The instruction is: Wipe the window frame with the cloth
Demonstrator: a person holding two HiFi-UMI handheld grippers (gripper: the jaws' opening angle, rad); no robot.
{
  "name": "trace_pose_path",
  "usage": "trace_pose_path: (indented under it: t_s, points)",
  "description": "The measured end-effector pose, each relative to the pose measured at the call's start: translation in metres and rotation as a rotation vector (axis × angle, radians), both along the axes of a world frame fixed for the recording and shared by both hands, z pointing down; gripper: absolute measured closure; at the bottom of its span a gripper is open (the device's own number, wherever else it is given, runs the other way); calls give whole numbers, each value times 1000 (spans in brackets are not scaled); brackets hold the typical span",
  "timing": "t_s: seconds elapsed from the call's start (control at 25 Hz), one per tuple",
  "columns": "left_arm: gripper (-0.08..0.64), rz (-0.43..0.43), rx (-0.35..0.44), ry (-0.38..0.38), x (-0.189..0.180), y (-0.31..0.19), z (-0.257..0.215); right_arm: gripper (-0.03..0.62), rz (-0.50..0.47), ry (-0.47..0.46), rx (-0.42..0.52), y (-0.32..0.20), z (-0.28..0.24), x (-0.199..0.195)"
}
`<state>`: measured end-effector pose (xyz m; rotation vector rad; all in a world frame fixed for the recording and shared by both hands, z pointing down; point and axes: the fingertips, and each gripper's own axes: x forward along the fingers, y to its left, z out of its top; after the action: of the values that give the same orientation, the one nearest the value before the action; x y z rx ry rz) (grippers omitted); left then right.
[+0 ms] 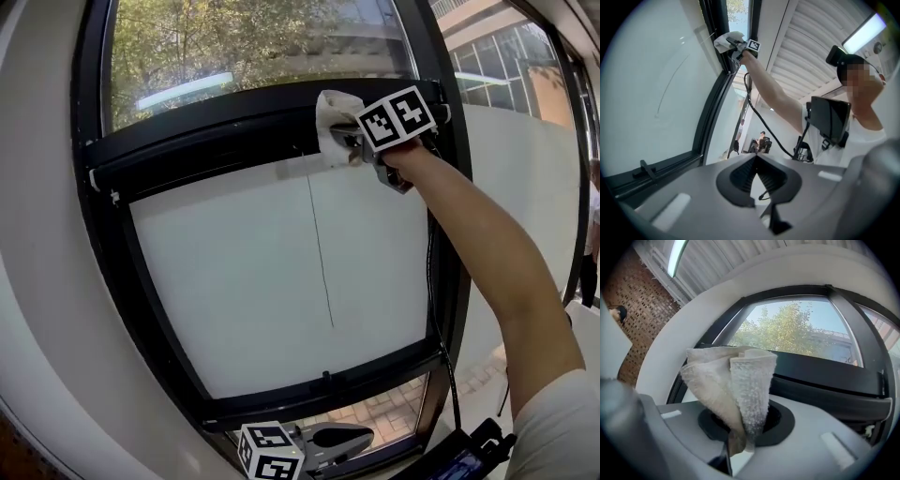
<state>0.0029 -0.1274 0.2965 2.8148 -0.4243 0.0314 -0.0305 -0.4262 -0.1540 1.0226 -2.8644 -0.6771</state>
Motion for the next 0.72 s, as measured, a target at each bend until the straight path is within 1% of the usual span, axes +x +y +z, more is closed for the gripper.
trace_pose_path:
  t_s: [0.12,0.28,0.36,0.44,0.48,0.52,0.56,0.64,0.68,0.72]
  points:
    - [538,22,1,0,24,-11,2,515,65,5,-10,-25,0,67]
    - [540,24,1,4,49,-29,6,515,155,18,-12,-57,3,144]
    - [538,26,-6,5,61,-37,10,515,231,43,-2,-74,2,184]
    - [538,34,-26,-10,73,-43,15,515,346,92,31,-92,2,227]
    - [538,35,-36,-16,78,-47,17,515,427,133,79,-99,-1,249]
    - [538,34,-42,-18,81,-50,18,515,525,186,165,-100,-7,268]
    - [538,31,-45,-17,83,-54,19,515,635,252,290,-95,-16,281]
    - [538,26,-49,-16,85,-59,22,517,870,410,597,-74,-33,293]
    - [540,24,-50,-15,87,-61,25,517,953,489,718,-67,-35,292]
    - [538,22,-49,-11,88,-62,26,518,989,564,782,-68,-30,289]
